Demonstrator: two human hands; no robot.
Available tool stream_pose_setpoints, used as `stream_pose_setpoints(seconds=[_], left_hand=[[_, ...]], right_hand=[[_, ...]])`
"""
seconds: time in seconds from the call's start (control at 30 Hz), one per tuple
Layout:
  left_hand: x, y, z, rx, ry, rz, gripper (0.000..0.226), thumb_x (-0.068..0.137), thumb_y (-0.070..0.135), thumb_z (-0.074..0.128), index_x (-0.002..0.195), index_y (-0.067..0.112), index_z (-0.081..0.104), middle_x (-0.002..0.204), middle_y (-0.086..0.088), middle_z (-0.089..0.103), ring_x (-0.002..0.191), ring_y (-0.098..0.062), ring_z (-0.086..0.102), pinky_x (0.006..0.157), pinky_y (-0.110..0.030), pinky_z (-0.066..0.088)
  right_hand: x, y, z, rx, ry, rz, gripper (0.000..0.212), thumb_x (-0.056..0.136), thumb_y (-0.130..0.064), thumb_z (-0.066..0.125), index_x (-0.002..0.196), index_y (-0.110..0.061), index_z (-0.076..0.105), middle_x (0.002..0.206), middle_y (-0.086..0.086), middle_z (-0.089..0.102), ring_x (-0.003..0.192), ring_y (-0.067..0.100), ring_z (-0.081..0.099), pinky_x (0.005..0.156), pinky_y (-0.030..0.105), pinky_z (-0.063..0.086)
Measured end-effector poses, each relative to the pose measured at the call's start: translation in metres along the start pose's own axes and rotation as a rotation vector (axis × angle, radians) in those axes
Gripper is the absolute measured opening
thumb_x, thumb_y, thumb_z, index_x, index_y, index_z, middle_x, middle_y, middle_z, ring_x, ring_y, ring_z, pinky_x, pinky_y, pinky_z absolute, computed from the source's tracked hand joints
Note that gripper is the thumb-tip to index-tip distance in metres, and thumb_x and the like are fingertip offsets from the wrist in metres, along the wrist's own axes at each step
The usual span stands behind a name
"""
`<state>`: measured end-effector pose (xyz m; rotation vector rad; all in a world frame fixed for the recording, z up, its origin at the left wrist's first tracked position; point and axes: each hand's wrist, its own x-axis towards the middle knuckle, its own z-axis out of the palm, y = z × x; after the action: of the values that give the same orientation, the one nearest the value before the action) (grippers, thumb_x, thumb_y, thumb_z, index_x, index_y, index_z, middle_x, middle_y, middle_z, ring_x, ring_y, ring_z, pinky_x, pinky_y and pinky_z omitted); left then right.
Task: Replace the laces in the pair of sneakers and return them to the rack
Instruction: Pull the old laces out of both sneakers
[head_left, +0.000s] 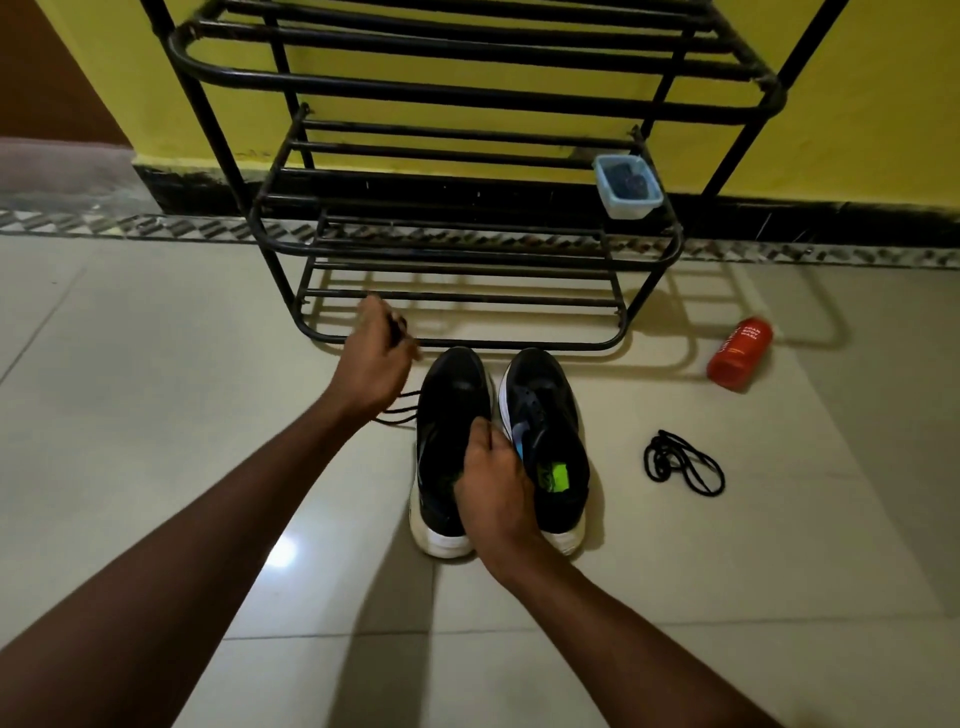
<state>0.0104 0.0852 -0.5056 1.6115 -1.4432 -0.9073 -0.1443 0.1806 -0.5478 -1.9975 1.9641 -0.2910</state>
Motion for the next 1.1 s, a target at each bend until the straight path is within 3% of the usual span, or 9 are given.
stream_pose_setpoints(seconds=[0.1,0.17,0.27,0.4,0.5,0.63,0.73,0.87,1.1], left_hand=[[-0.011,-0.023,0.007,0.233,-0.107,-0.007,0.033,0.09,-0.008,0.044,0.118,0.008,0.042,0.088,-0.012,0.071,0.072,-0.017,0.063,0.058,-0.02,0.044],[-0.018,-0.037,0.012,0.289,-0.173,-0.083,0.019,0.101,0.009,0.051,0.119,0.008,0.051,0.094,-0.012,0.072,0.077,-0.016,0.065,0.059,-0.015,0.045],[-0.023,-0.05,0.019,0.468,-0.22,-0.095,0.023,0.101,0.034,0.058,0.102,0.011,0.062,0.087,-0.005,0.067,0.085,-0.025,0.065,0.066,-0.029,0.041],[-0.03,-0.041,0.022,0.329,-0.006,-0.058,0.044,0.102,0.03,0.055,0.062,0.012,0.052,0.058,-0.003,0.057,0.059,-0.022,0.058,0.054,-0.027,0.035],[-0.03,-0.038,0.017,0.23,0.161,-0.093,0.049,0.1,0.027,0.057,0.055,0.011,0.046,0.048,0.0,0.044,0.05,-0.016,0.045,0.051,-0.028,0.033],[-0.029,-0.062,0.013,0.426,0.065,-0.116,0.027,0.101,0.029,0.055,0.085,0.008,0.055,0.076,-0.012,0.064,0.074,-0.031,0.06,0.065,-0.036,0.044],[-0.035,-0.088,0.014,0.542,-0.101,-0.161,0.029,0.099,0.032,0.057,0.111,0.009,0.043,0.092,-0.021,0.067,0.089,-0.043,0.06,0.074,-0.048,0.052],[-0.049,-0.115,0.018,0.722,-0.243,-0.069,0.031,0.102,0.036,0.049,0.111,0.011,0.033,0.097,-0.019,0.068,0.091,-0.043,0.055,0.078,-0.046,0.044],[-0.051,-0.125,0.016,0.79,-0.291,-0.06,0.026,0.101,0.016,0.034,0.116,0.002,0.05,0.108,-0.017,0.051,0.103,-0.039,0.045,0.085,-0.043,0.037]], right_hand=[[0.0,0.0,0.0,0.003,-0.009,-0.003,0.056,0.095,-0.005,0.05,0.15,-0.004,0.035,0.139,0.018,0.052,0.123,0.035,0.058,0.099,0.041,0.052],[0.0,0.0,-0.001,0.007,-0.01,-0.005,0.056,0.095,-0.005,0.051,0.149,-0.004,0.036,0.139,0.019,0.052,0.123,0.035,0.058,0.099,0.041,0.052],[0.0,0.0,-0.002,0.005,-0.031,-0.006,0.056,0.097,-0.005,0.048,0.151,-0.005,0.032,0.143,0.018,0.048,0.126,0.034,0.055,0.1,0.041,0.05],[0.0,0.0,-0.004,-0.007,-0.035,-0.002,0.056,0.097,-0.004,0.047,0.151,-0.005,0.031,0.143,0.018,0.048,0.127,0.035,0.054,0.1,0.041,0.05],[0.0,0.0,-0.003,-0.007,-0.029,-0.004,0.055,0.097,-0.004,0.048,0.15,-0.004,0.033,0.141,0.019,0.05,0.125,0.035,0.055,0.099,0.042,0.051],[0.0,-0.001,-0.002,-0.028,-0.023,-0.006,0.053,0.099,-0.007,0.048,0.15,-0.005,0.033,0.141,0.017,0.05,0.127,0.034,0.055,0.101,0.041,0.05],[0.001,-0.001,-0.003,-0.018,-0.016,-0.012,0.051,0.097,-0.005,0.048,0.147,-0.004,0.036,0.139,0.018,0.051,0.124,0.035,0.056,0.098,0.041,0.051],[0.002,0.0,-0.003,-0.021,-0.026,-0.014,0.048,0.098,-0.006,0.048,0.145,-0.005,0.036,0.137,0.017,0.05,0.122,0.034,0.057,0.095,0.041,0.052],[0.005,0.001,-0.003,0.021,-0.033,-0.037,0.05,0.096,-0.006,0.052,0.144,-0.004,0.039,0.139,0.016,0.049,0.126,0.034,0.053,0.1,0.041,0.05]])
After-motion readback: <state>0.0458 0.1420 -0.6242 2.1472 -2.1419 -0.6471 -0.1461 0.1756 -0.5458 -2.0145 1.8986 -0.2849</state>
